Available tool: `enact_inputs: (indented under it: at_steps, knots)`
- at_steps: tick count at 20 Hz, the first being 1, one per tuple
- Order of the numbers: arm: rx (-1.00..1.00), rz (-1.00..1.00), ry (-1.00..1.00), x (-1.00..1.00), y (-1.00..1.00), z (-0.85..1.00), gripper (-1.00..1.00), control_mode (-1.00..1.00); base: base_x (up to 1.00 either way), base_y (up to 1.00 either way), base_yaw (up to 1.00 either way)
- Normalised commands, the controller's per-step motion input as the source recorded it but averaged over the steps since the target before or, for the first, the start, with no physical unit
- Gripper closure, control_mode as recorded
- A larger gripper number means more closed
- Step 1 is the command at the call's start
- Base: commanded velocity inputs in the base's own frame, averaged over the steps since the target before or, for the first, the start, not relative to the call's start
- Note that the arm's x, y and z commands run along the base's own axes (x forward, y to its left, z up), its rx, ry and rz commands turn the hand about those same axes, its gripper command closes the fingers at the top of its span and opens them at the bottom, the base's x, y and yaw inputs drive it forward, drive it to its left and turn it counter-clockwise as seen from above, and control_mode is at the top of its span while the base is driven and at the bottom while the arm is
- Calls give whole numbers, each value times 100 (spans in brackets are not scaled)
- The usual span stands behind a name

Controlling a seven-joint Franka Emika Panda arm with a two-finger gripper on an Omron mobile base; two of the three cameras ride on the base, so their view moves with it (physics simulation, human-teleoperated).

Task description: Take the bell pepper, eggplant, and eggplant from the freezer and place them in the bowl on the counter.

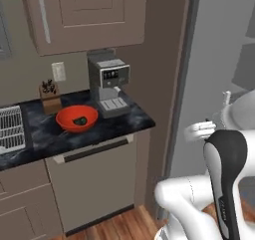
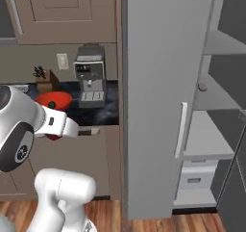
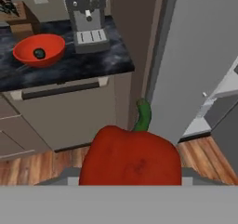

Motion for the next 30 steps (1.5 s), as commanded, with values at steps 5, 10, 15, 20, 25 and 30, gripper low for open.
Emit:
enact_inputs:
  at_steps: [5,10,15,20,25,30]
  knots:
    - [0,0,0,0,0,0,100,100,100,99,3]
    - [0,0,0,0,0,0,100,100,68,89,10]
    - [0,0,0,0,0,0,100,100,81,25,10]
    - [0,0,0,0,0,0,100,100,54,-4,17]
    - [0,0,0,0,0,0,100,100,32,4,24]
    - [0,0,0,0,0,0,100,100,17,22,10]
